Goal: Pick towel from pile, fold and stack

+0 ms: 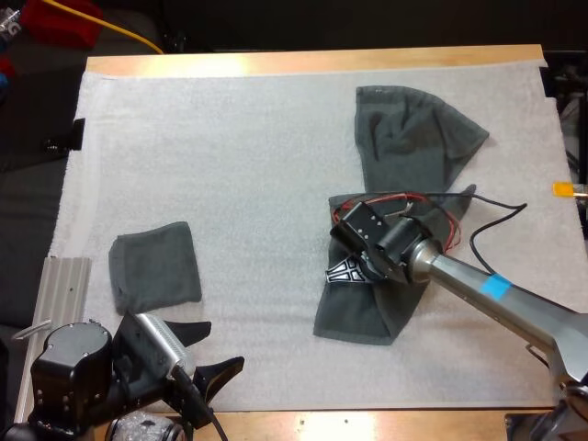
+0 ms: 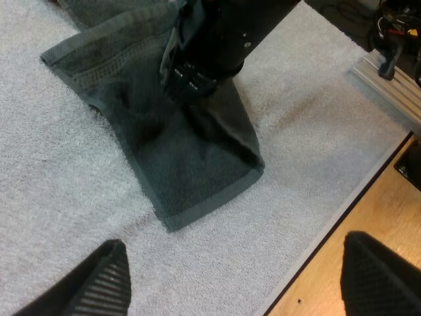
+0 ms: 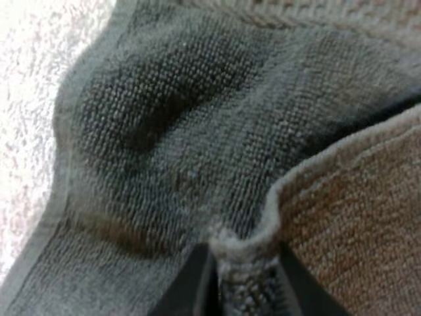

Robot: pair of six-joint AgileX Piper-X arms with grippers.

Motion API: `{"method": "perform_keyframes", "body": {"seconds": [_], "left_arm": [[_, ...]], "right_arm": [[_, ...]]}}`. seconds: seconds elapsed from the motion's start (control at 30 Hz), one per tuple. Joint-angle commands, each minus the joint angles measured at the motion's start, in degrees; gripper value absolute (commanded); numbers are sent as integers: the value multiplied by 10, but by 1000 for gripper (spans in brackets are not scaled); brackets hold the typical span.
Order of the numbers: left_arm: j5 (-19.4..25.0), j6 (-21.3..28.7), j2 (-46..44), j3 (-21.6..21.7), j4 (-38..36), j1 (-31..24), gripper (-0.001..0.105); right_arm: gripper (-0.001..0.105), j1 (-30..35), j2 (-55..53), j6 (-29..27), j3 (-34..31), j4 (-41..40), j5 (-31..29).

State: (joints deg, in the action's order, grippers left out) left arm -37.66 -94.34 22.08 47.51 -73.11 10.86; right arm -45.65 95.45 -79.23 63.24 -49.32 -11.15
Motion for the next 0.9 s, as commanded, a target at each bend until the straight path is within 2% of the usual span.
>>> {"method": "perform_keyframes", "body": {"seconds": [0.0, 0.3, 0.47, 0.87], "left_arm": [[-7, -5, 0, 3, -2, 3, 65], [-7, -5, 0, 3, -2, 3, 65], [-7, -5, 0, 3, -2, 3, 65], [-7, -5, 0, 3, -2, 3, 65]], "right_arm": [[15, 1, -11, -6, 1, -6, -4], [15, 1, -42, -6, 1, -65, -9], [15, 1, -71, -8, 1, -112, -57], [15, 1, -131, -19, 1, -230, -80]]}}
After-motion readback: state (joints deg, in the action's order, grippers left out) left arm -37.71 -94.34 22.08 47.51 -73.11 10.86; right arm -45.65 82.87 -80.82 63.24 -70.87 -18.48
